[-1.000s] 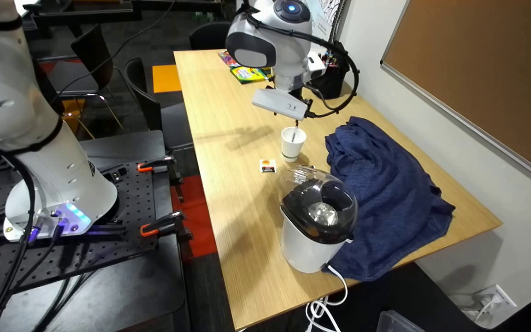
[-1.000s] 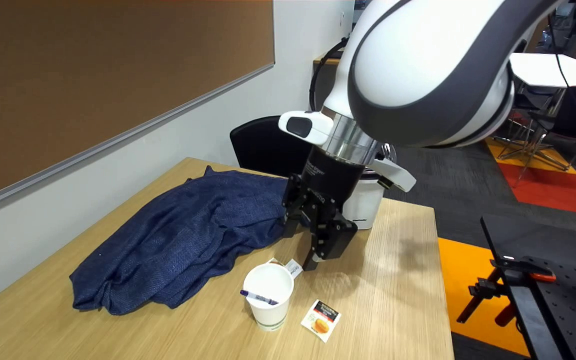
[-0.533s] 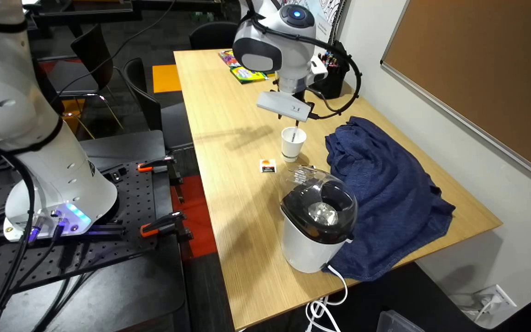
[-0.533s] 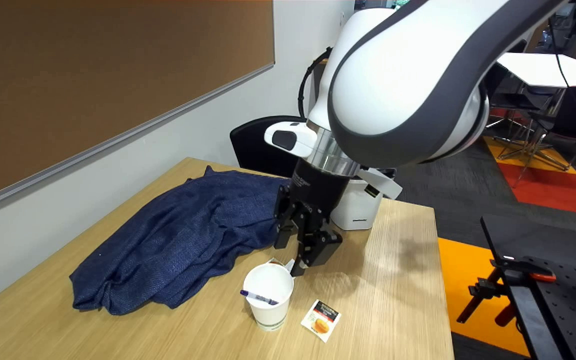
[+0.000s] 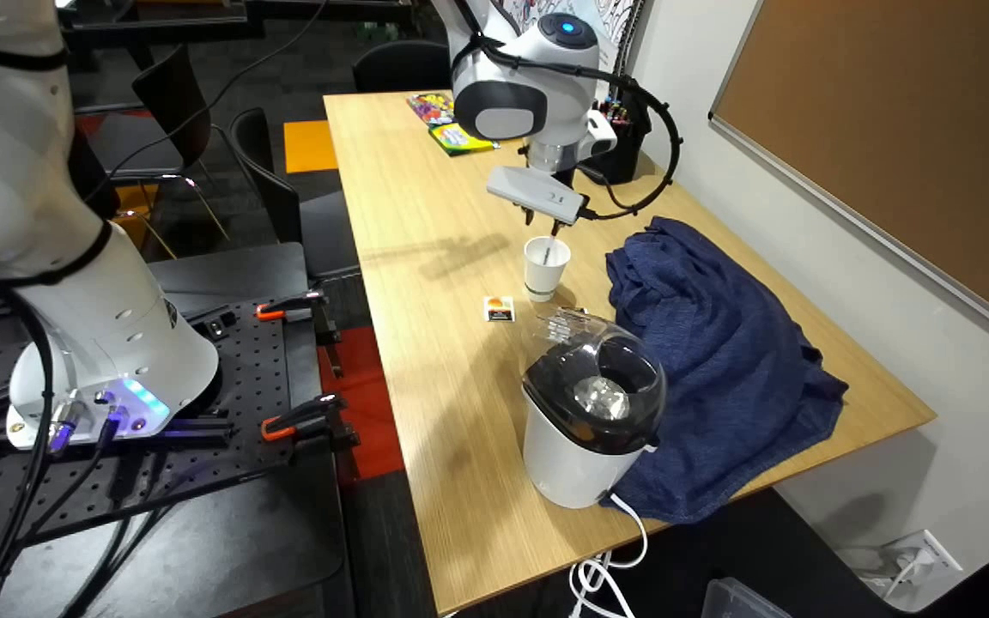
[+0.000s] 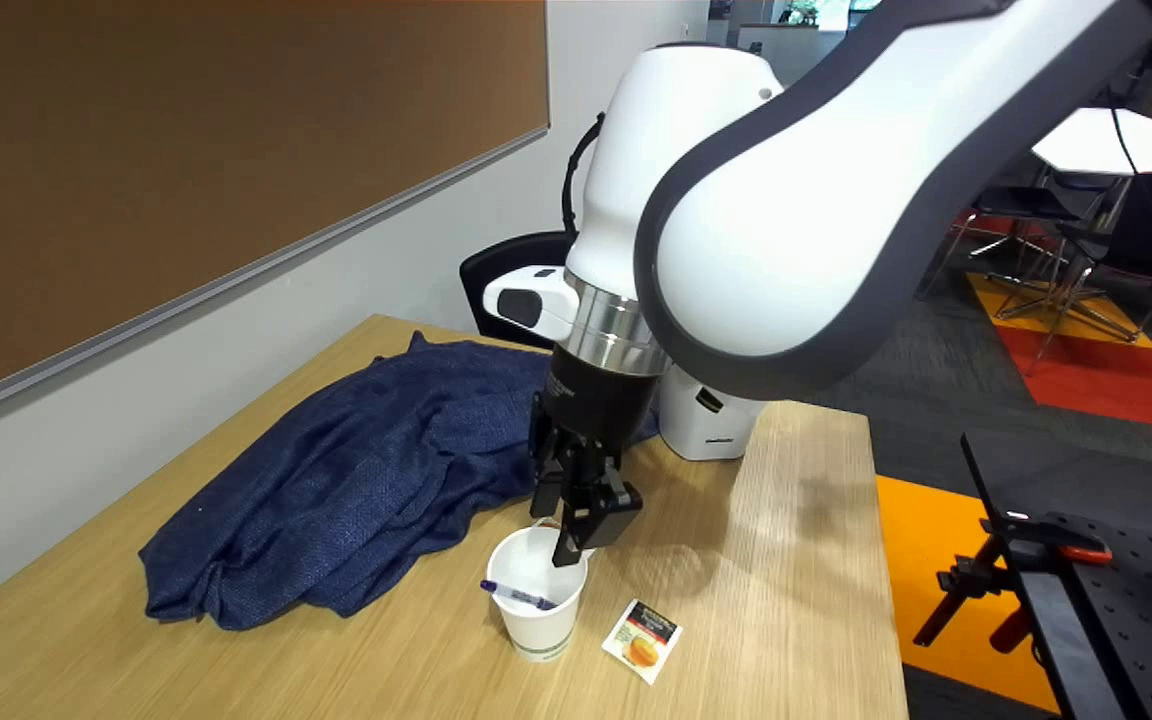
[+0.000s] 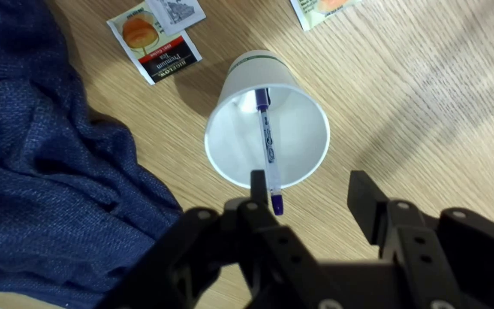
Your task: Take the pen out of the cup and put it on the table
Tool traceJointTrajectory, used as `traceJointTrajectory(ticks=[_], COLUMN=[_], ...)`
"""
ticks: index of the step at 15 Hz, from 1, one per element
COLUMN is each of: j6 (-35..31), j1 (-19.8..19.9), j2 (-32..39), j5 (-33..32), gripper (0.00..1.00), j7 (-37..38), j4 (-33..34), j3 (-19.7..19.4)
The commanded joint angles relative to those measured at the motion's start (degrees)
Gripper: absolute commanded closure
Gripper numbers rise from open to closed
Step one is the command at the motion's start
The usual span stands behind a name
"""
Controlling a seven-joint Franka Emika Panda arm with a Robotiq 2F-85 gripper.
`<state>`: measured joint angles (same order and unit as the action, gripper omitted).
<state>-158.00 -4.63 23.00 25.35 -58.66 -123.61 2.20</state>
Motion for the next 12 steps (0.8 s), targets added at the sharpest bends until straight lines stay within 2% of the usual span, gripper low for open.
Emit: traceJointTrajectory(ticks=[1,6,12], j6=[1.3,1.6,1.6], j1=[4.6,7.4,8.3], j2=[1.7,3.5,5.4], j5=[-5.1,-9.3,-12.8], gripper=[0.44,0.48,0.48], j7=[5.7,9.6,12.6], j4=[2.6,3.7,4.8], j3=[4.1,6.9,7.8])
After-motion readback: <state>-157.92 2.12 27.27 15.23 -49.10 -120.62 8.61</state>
